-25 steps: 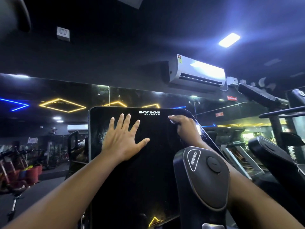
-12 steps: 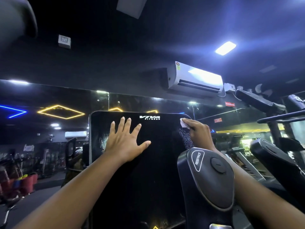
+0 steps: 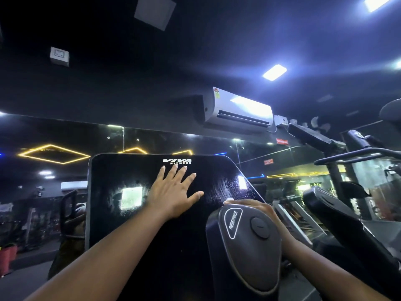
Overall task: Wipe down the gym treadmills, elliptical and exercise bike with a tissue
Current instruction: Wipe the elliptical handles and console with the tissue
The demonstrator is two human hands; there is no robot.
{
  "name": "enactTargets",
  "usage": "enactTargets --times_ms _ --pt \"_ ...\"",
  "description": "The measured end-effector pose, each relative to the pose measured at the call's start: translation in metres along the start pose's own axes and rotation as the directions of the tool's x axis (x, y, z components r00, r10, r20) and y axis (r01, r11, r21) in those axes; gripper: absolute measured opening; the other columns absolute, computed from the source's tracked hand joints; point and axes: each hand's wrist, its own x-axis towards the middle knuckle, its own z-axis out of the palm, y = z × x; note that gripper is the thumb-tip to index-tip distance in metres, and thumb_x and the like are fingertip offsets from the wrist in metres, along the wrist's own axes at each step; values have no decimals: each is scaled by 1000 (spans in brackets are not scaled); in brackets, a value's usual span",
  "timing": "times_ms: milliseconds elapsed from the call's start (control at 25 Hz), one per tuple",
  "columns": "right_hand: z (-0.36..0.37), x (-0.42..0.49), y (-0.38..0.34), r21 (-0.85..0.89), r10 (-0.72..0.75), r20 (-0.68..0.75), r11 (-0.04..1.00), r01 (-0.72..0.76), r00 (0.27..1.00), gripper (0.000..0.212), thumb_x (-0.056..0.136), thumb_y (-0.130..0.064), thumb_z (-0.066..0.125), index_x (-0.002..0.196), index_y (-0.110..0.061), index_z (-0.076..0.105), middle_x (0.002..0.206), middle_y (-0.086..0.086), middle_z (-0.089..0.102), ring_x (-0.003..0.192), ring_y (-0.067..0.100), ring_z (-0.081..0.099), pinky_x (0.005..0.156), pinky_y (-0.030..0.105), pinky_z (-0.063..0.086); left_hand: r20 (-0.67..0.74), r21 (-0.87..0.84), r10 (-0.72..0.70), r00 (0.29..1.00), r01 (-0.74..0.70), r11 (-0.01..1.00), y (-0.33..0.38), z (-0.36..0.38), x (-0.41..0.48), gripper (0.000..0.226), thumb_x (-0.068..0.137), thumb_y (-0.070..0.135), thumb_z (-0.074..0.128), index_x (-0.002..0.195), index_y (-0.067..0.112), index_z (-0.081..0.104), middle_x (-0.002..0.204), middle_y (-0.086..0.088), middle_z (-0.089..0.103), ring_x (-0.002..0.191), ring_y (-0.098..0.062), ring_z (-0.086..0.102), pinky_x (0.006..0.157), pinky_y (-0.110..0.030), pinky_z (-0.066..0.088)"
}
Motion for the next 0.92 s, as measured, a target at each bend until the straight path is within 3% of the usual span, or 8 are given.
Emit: enactTargets --times_ms 120,240,320,400,560,720,800,920 --pt "-6 14 9 -58 26 -123 998 -34 992 37 76 4 55 106 -10 71 110 -8 65 105 1 59 94 7 39 15 62 -7 1000 6 998 1 3 -1 68 94 65 11 152 30 1 161 -2 -4 147 -21 -10 118 -47 -6" --pt "-1 63 37 -110 123 -259 982 -156 958 41 76 7 49 109 -7 70 111 0 67 106 10 61 93 0 33 4 81 -5 1000 4 997 1 4 -2 69 93 65 8 152 30 -1 161 -2 -6 147 -21 -11 118 -47 -6" --pt "9 92 51 -126 188 -214 968 -218 958 48 74 18 48 112 -4 67 115 8 66 111 17 60 91 -4 29 0 82 -4 1000 4 997 1 5 -2 69 93 65 7 152 31 -1 161 -2 -6 147 -21 -12 118 -47 -6" --pt "21 107 56 -125 229 -144 961 -247 963 51 75 18 45 115 -5 66 120 8 64 115 17 57 96 4 31 -2 84 -7 1000 7 996 1 5 -2 69 93 65 7 152 31 -1 161 -3 -7 147 -21 -12 118 -47 -6" --pt "31 80 48 -132 139 -164 978 -162 977 61 67 20 43 112 -11 68 117 3 66 112 12 59 101 19 39 0 98 1 1000 -1 995 2 4 -4 69 93 65 8 152 30 -2 161 -3 -7 147 -22 -12 118 -47 -5" --pt "9 16 27 -59 24 -81 998 -29 996 45 72 10 56 109 -11 70 113 -2 67 109 2 58 97 14 41 10 107 1 1000 -2 994 3 3 -4 70 94 65 10 152 29 -2 161 -4 -7 147 -23 -11 118 -48 -5" --pt "0 3 21 -66 -6 -124 998 -3 992 38 70 6 59 100 -11 74 104 -5 70 101 -2 61 90 9 44 14 112 2 1000 -3 994 3 3 -4 70 94 65 10 152 29 -3 161 -4 -7 147 -23 -11 118 -48 -5" --pt "-7 33 33 -134 67 -274 985 -107 959 41 70 11 53 99 -10 74 101 -6 69 97 -5 59 87 -1 37 14 104 -5 1000 3 995 3 3 -3 70 94 65 10 152 29 -3 160 -4 -8 147 -23 -12 118 -48 -5"
